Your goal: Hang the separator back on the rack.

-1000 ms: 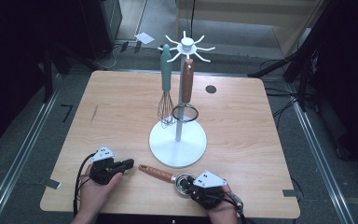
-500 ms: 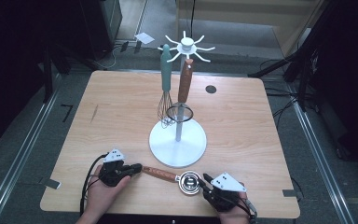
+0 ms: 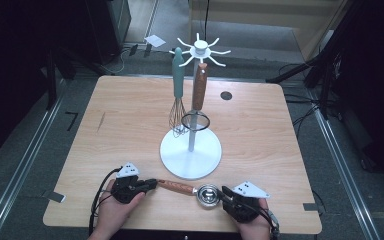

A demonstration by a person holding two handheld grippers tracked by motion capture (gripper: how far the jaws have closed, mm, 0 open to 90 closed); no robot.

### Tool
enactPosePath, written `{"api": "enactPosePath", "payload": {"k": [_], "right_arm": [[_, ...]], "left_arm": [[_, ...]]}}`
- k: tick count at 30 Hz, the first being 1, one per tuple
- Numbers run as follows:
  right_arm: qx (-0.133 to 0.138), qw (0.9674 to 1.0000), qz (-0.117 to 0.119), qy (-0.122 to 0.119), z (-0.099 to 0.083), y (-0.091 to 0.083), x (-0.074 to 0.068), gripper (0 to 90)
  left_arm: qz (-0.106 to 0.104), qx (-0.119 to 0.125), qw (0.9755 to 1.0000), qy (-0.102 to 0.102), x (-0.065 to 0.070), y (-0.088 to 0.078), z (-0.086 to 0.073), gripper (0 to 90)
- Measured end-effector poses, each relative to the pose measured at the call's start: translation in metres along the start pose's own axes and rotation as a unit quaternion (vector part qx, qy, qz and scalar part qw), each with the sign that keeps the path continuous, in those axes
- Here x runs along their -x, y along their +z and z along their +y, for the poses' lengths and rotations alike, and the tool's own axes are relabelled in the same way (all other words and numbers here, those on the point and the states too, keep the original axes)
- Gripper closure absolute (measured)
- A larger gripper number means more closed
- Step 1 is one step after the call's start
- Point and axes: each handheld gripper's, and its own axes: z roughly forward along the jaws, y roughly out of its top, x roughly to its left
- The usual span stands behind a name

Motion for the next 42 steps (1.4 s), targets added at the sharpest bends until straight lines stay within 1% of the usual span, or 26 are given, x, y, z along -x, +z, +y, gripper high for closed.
{"api": "enactPosePath", "payload": {"k": [4, 6, 10, 11, 13, 14, 15, 16, 17, 19, 20, 22, 23, 24, 25, 27, 29, 30, 32, 33, 35, 36, 38, 39, 41, 42], "right_arm": [[0.001, 0.9999, -0.012, -0.001, 0.002, 0.0, 0.005, 76.2], [0.001, 0.9999, -0.014, -0.001, 0.002, 0.0, 0.007, 77.2], [0.002, 0.9999, -0.013, -0.009, 0.002, -0.001, 0.008, 77.3], [0.002, 0.9999, -0.008, -0.009, 0.003, -0.001, 0.009, 77.3], [0.004, 0.9999, -0.004, -0.012, 0.003, -0.002, 0.012, 81.1], [0.008, 0.9999, 0.003, -0.01, 0.003, -0.002, 0.015, 82.1], [0.022, 0.9993, 0.027, -0.014, 0.004, -0.004, 0.02, 81.1], [0.031, 0.9989, 0.032, -0.015, 0.004, -0.004, 0.021, 80.4], [0.039, 0.9985, 0.033, -0.018, 0.005, -0.006, 0.022, 79.3], [0.048, 0.9981, 0.02, -0.034, 0.009, -0.009, 0.022, 77.3], [0.048, 0.998, 0.014, -0.038, 0.011, -0.01, 0.023, 77.4], [0.047, 0.9982, 0.023, -0.03, 0.017, -0.013, 0.024, 78.5], [0.048, 0.9977, 0.03, -0.037, 0.021, -0.015, 0.024, 77.4], [0.044, 0.9977, 0.024, -0.045, 0.023, -0.016, 0.022, 72.7], [0.036, 0.9975, 0.015, -0.06, 0.025, -0.016, 0.019, 68.1], [0.017, 0.9955, 0.005, -0.093, 0.027, -0.016, 0.013, 68.1], [0.007, 0.9936, 0.005, -0.113, 0.028, -0.017, 0.008, 67.5], [0.004, 0.9924, 0.008, -0.123, 0.029, -0.018, 0.007, 64.5], [0.0, 0.9897, 0.035, -0.139, 0.033, -0.021, 0.007, 63.1], [-0.003, 0.9859, 0.052, -0.159, 0.037, -0.022, 0.006, 61.8], [-0.023, 0.9782, 0.07, -0.194, 0.043, -0.021, 0.005, 60.7], [-0.031, 0.9761, 0.07, -0.203, 0.045, -0.021, 0.005, 62.1], [-0.05, 0.9697, 0.079, -0.226, 0.05, -0.017, 0.003, 66.7], [-0.058, 0.966, 0.085, -0.237, 0.051, -0.016, 0.002, 68.5], [-0.071, 0.9595, 0.079, -0.261, 0.054, -0.013, -0.001, 68.9], [-0.081, 0.9553, 0.08, -0.273, 0.055, -0.011, -0.002, 68.9]], "left_arm": [[-0.005, 0.002, 1.0, -0.001, 0.002, 0.003, 0.0, 85.2], [-0.008, 0.003, 1.0, -0.003, 0.003, 0.004, 0.0, 85.4], [-0.006, 0.003, 1.0, -0.003, 0.007, 0.005, 0.0, 85.5], [-0.006, 0.004, 1.0, -0.002, 0.008, 0.006, 0.0, 85.7], [-0.008, 0.004, 1.0, 0.0, 0.01, 0.007, 0.0, 85.6], [-0.01, 0.006, 0.9999, -0.001, 0.012, 0.008, -0.001, 85.4], [-0.011, 0.007, 0.9999, -0.001, 0.012, 0.008, -0.001, 85.2], [-0.012, 0.007, 0.9999, 0.002, 0.013, 0.009, -0.001, 85.0], [-0.012, 0.007, 0.9999, 0.001, 0.013, 0.009, -0.002, 84.6], [-0.013, 0.008, 0.9999, 0.001, 0.014, 0.009, -0.002, 83.9], [-0.013, 0.008, 0.9999, 0.001, 0.015, 0.009, -0.002, 83.9], [-0.013, 0.008, 0.9999, 0.002, 0.016, 0.01, -0.002, 83.5], [-0.014, 0.008, 0.9999, 0.003, 0.017, 0.01, -0.002, 83.0], [-0.015, 0.007, 0.9998, 0.006, 0.017, 0.009, -0.003, 82.6], [-0.015, 0.007, 0.9998, 0.006, 0.018, 0.009, -0.003, 82.6], [-0.018, 0.007, 0.9998, 0.007, 0.019, 0.01, -0.004, 82.4], [-0.018, 0.007, 0.9998, 0.008, 0.021, 0.01, -0.004, 82.3], [-0.019, 0.008, 0.9998, 0.007, 0.022, 0.011, -0.004, 82.2], [-0.019, 0.007, 0.9997, 0.01, 0.023, 0.011, -0.004, 82.2], [-0.018, 0.008, 0.9998, 0.011, 0.023, 0.012, -0.004, 82.1], [-0.02, 0.008, 0.9997, 0.012, 0.024, 0.012, -0.004, 82.1], [-0.019, 0.008, 0.9997, 0.013, 0.026, 0.013, -0.004, 82.1], [-0.021, 0.007, 0.9996, 0.016, 0.028, 0.014, -0.004, 82.4], [-0.023, 0.007, 0.9996, 0.016, 0.03, 0.015, -0.004, 82.8], [-0.026, 0.005, 0.9994, 0.021, 0.033, 0.016, -0.004, 83.0], [-0.024, 0.005, 0.9994, 0.023, 0.033, 0.016, -0.004, 83.0]]}}
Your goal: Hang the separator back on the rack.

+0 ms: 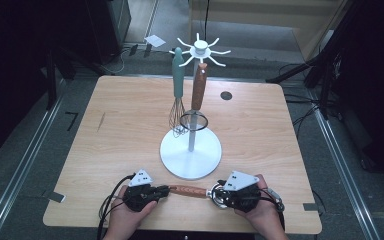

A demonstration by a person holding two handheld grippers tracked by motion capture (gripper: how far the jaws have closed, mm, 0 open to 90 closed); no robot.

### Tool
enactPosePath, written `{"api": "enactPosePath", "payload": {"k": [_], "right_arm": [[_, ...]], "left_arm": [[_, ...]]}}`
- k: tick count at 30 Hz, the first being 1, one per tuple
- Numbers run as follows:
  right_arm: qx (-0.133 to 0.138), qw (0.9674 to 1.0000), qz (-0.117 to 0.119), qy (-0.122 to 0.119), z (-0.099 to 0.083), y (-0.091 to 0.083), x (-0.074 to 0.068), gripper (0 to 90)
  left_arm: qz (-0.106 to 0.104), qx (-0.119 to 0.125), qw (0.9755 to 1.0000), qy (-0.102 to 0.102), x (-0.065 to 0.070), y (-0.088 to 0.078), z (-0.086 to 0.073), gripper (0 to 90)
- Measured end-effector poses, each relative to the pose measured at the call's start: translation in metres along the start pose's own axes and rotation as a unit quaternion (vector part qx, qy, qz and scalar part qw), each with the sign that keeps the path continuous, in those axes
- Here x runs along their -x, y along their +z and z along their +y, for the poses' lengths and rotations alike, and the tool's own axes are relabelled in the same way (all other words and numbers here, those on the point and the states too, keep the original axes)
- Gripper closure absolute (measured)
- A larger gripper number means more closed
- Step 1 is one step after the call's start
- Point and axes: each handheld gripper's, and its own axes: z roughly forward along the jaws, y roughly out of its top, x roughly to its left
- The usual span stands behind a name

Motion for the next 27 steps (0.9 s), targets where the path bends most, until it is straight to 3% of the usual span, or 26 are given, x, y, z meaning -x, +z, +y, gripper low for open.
{"api": "enactPosePath", "payload": {"k": [3, 7, 12, 27], "right_arm": [[-0.031, 0.999, 0.011, -0.031, 0.006, 0.006, 0.002, 69.5], [-0.064, 0.9949, 0.049, -0.061, 0.013, 0.013, 0.004, 66.0], [-0.113, 0.9881, 0.073, -0.074, 0.016, 0.023, 0.005, 63.4], [-0.149, 0.9769, 0.104, -0.113, 0.029, 0.041, 0.001, 62.8]], "left_arm": [[-0.001, 0.001, 1.0, 0.004, 0.003, 0.002, 0.0, 82.7], [-0.01, -0.002, 0.9999, 0.009, 0.006, 0.003, 0.0, 81.6], [-0.015, -0.002, 0.9998, 0.016, 0.007, 0.004, 0.0, 80.6], [-0.016, -0.002, 0.9997, 0.021, 0.009, 0.004, -0.001, 79.7]]}}
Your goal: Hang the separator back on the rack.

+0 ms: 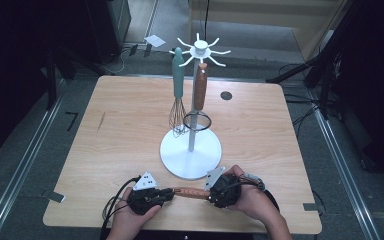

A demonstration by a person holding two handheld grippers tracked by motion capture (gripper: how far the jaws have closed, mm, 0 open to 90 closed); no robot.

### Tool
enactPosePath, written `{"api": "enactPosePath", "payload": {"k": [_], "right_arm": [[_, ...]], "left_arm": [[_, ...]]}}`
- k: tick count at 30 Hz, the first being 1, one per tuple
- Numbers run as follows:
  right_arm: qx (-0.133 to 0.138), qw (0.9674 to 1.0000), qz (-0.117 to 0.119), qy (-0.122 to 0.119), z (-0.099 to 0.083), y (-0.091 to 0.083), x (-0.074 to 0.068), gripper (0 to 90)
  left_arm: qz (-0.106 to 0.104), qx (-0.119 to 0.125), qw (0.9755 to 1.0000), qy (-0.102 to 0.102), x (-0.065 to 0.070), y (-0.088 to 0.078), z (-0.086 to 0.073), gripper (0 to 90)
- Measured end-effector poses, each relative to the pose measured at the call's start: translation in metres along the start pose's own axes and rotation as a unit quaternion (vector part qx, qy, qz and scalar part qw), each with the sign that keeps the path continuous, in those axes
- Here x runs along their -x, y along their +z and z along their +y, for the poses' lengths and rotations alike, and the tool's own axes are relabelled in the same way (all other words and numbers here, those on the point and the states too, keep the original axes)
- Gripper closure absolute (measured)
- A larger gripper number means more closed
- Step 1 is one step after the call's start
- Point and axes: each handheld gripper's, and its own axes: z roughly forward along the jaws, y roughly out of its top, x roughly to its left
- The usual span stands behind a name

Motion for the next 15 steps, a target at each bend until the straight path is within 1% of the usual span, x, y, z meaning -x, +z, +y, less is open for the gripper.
{"api": "enactPosePath", "payload": {"k": [1, 2, 4, 9, 11, 14, 15], "right_arm": [[-0.009, 1.0, 0.001, 0.0, 0.0006, 0.0017, -0.0002, 63.3], [-0.016, 0.9998, 0.001, -0.008, 0.001, 0.0029, 0.0011, 64.0], [-0.02, 0.9998, 0.008, -0.004, 0.0022, 0.0045, 0.0005, 64.7], [-0.025, 0.9996, 0.014, -0.004, 0.0045, 0.0053, 0.0009, 66.4], [-0.029, 0.9994, 0.017, -0.001, 0.005, 0.0053, 0.0017, 68.2], [-0.033, 0.999, 0.029, 0.005, 0.0048, 0.0049, 0.0015, 71.0], [-0.04, 0.9986, 0.033, 0.01, 0.0055, 0.0042, 0.0015, 71.2]], "left_arm": [[0.0, 0.0, 1.0, 0.0, -0.0001, -0.0001, -0.0001, 79.7], [0.0, 0.0, 1.0, 0.0, 0.0, -0.0003, -0.0003, 79.6], [-0.001, 0.0, 1.0, 0.0, 0.0, -0.0005, -0.0004, 79.5], [-0.001, 0.0, 1.0, 0.001, 0.0004, -0.0005, -0.0006, 78.9], [-0.002, 0.001, 1.0, 0.001, 0.0005, -0.0007, -0.0008, 78.6], [0.0, 0.001, 1.0, 0.001, -0.0001, -0.0014, -0.0008, 76.8], [0.001, 0.003, 1.0, 0.0, -0.0009, -0.0021, -0.0009, 76.1]]}}
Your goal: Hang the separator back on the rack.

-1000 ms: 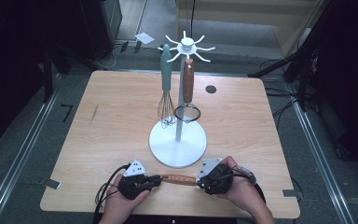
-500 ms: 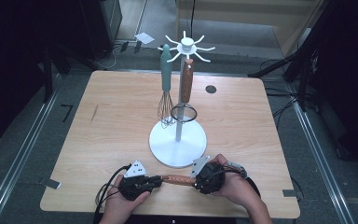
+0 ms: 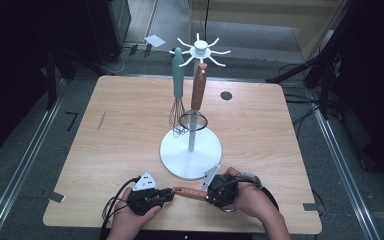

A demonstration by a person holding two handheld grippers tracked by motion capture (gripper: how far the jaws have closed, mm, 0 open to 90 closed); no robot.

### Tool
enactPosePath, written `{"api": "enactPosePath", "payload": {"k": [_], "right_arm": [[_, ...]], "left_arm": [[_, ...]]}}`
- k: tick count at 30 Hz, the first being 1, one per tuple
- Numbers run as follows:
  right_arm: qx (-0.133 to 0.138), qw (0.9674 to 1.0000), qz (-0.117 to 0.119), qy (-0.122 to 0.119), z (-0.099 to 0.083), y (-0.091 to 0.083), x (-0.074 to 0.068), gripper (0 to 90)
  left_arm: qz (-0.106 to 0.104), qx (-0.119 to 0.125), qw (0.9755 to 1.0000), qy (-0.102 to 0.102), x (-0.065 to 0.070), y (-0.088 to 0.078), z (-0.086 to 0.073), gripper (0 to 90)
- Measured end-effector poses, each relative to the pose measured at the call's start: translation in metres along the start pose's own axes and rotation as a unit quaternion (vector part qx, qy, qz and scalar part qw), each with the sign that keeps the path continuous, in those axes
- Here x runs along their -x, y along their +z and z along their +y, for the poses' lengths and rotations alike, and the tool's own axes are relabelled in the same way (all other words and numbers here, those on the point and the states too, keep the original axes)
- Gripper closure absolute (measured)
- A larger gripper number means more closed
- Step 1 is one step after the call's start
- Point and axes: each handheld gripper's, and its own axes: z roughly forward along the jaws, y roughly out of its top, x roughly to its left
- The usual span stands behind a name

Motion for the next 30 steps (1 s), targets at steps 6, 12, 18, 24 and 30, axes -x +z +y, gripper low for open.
{"api": "enactPosePath", "payload": {"k": [6, 12, 18, 24, 30], "right_arm": [[0.008, 0.9999, -0.001, -0.007, -0.003, 0.0, -0.005, 71.6], [0.045, 0.9986, -0.005, 0.029, -0.018, -0.01, -0.004, 71.7], [0.099, 0.9921, -0.039, 0.068, -0.029, -0.022, -0.001, 71.7], [0.134, 0.9822, -0.046, 0.123, -0.036, -0.028, 0.005, 71.7], [0.173, 0.969, -0.081, 0.157, -0.042, -0.033, 0.009, 71.7]], "left_arm": [[-0.001, 0.058, 0.9982, -0.015, -0.014, -0.021, 0.002, 62.4], [0.038, 0.116, 0.9916, -0.044, -0.04, -0.046, 0.0, 50.5], [0.105, 0.15, 0.9811, -0.062, -0.062, -0.065, -0.005, 36.9], [0.151, 0.162, 0.9702, -0.099, -0.083, -0.081, -0.01, 26.6], [0.175, 0.17, 0.9617, -0.124, -0.101, -0.093, -0.016, 25.9]]}}
